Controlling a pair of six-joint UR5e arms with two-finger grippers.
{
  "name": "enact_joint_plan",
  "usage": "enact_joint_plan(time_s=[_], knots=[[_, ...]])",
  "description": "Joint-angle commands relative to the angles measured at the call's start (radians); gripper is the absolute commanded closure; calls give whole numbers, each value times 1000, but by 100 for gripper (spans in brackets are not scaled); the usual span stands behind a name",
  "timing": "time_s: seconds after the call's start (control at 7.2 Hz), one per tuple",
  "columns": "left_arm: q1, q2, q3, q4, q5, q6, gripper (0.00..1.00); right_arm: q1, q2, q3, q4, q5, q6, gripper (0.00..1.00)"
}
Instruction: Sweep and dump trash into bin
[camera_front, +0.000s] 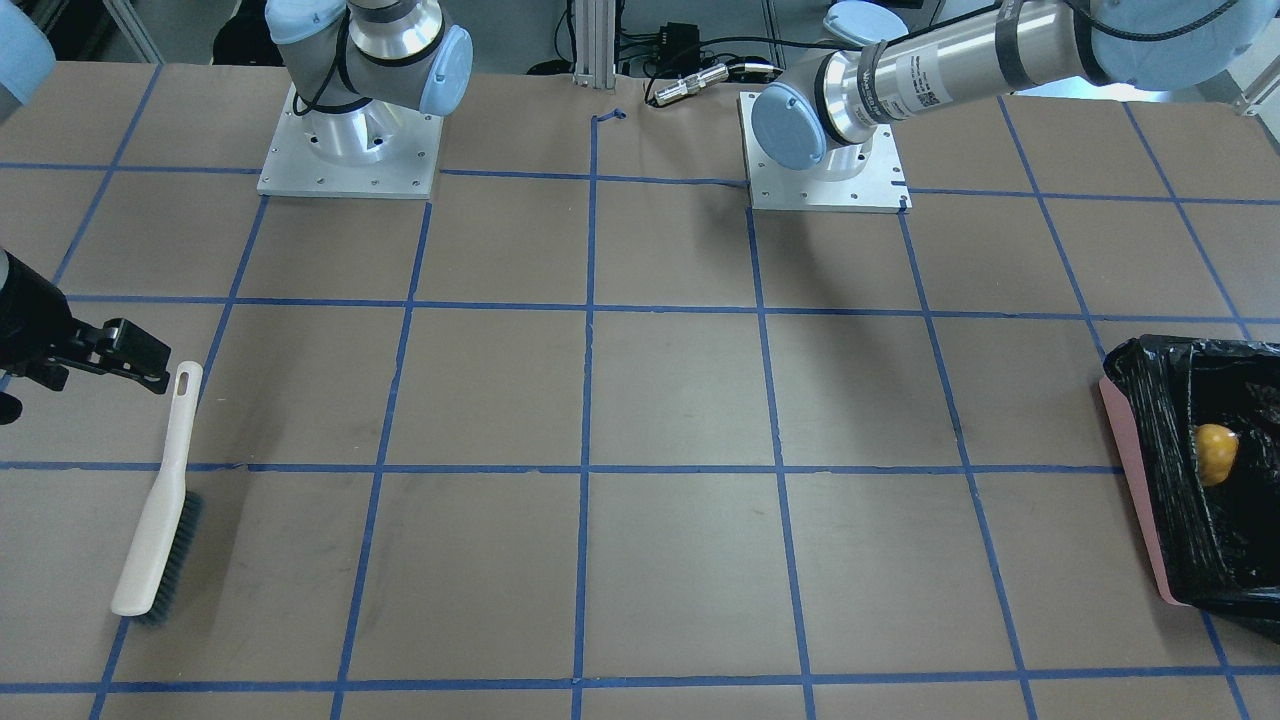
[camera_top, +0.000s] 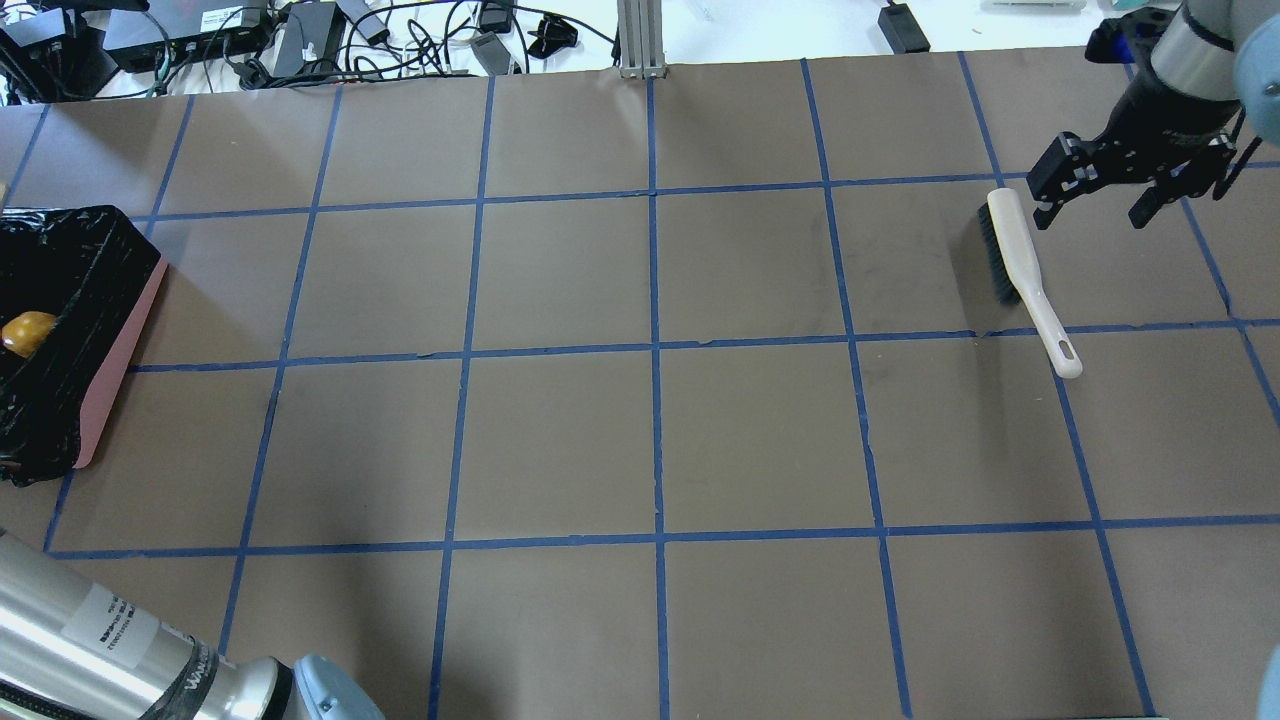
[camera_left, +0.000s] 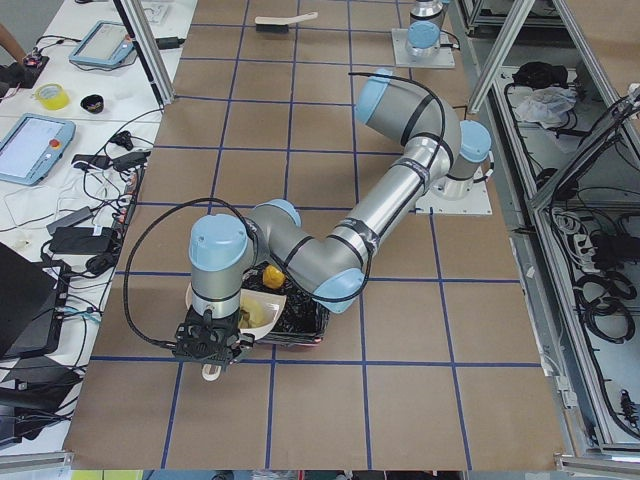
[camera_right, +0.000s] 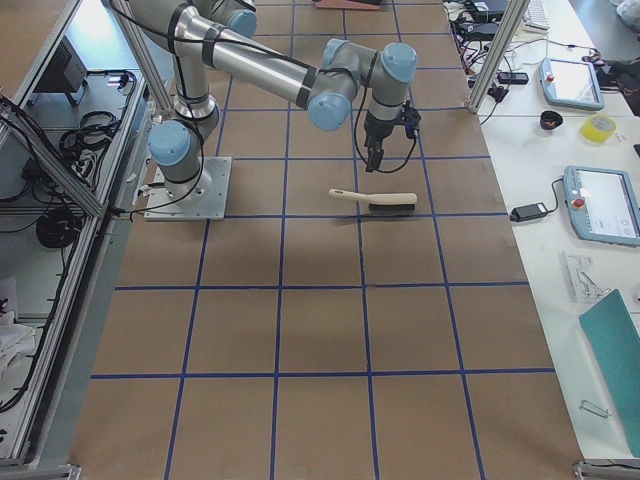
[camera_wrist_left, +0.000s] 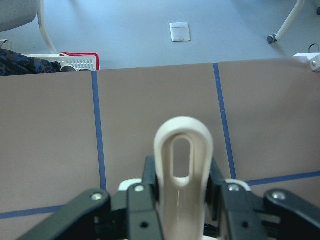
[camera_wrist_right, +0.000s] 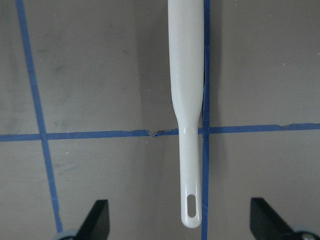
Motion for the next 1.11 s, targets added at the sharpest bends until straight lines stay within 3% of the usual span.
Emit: enact_joint_plan(time_s=[0.0,0.14,0.42,0.97], knots=[[-34,46,-27,27,103,0,100,28,-105,-54,123,27,-1,0],[-54,70,-79,75,148,-2,100,47,-96,-56,122,27,0,0],[-54,108,-247,302,165,20,100,95,-56,-56,104,39,16,0],[-62,148,-262,298,260,43,100,200,-41,-56,7,39,126,0]])
